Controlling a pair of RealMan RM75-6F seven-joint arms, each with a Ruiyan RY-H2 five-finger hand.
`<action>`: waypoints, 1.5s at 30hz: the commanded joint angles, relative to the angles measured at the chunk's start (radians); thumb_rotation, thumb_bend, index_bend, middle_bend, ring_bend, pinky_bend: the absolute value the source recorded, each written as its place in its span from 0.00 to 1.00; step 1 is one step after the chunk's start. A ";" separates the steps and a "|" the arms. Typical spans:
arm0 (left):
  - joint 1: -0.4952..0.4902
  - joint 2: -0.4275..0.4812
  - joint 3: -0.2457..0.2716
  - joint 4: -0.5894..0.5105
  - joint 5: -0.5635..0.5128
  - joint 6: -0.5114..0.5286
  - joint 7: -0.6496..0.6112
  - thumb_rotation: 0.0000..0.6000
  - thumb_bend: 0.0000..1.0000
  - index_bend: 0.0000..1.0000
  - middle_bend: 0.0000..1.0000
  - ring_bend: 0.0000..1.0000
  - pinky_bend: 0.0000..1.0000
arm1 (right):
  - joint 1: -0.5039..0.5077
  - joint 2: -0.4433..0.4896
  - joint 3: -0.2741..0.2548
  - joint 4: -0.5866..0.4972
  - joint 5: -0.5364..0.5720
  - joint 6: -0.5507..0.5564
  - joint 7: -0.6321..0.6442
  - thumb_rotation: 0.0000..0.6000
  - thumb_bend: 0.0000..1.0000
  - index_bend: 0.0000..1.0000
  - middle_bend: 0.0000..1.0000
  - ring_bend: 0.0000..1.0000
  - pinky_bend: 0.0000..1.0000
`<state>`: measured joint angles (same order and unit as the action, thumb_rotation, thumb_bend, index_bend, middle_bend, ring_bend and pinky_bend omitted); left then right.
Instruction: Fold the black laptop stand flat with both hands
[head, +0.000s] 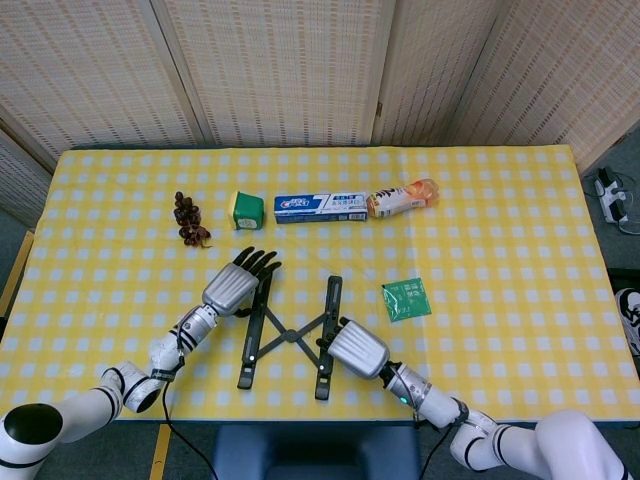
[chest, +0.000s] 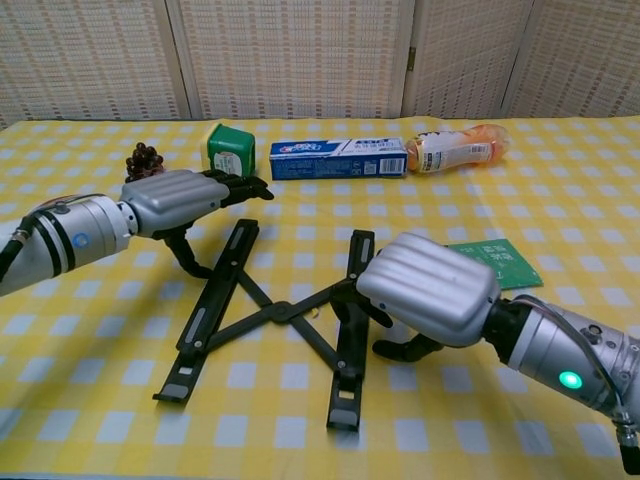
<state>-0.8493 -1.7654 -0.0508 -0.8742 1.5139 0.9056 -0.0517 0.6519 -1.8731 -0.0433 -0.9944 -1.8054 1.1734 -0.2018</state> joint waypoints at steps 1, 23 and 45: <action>0.001 0.003 0.000 -0.016 -0.003 -0.002 -0.013 1.00 0.19 0.00 0.00 0.00 0.00 | 0.007 -0.014 -0.001 0.015 -0.003 0.005 0.002 1.00 0.32 0.47 0.68 0.67 0.56; -0.005 0.018 -0.005 -0.128 -0.016 -0.019 -0.068 1.00 0.19 0.00 0.00 0.00 0.00 | 0.042 -0.118 0.009 0.115 -0.007 0.045 0.011 1.00 0.31 0.47 0.68 0.67 0.57; 0.065 0.148 -0.048 -0.266 -0.084 0.059 -0.026 1.00 0.19 0.00 0.00 0.00 0.00 | 0.207 0.237 0.034 -0.406 0.073 -0.294 -0.104 1.00 0.32 0.00 0.08 0.14 0.03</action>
<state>-0.7966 -1.6360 -0.0950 -1.1203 1.4346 0.9533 -0.0754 0.7708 -1.7714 -0.0334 -1.2256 -1.7835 1.0622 -0.2360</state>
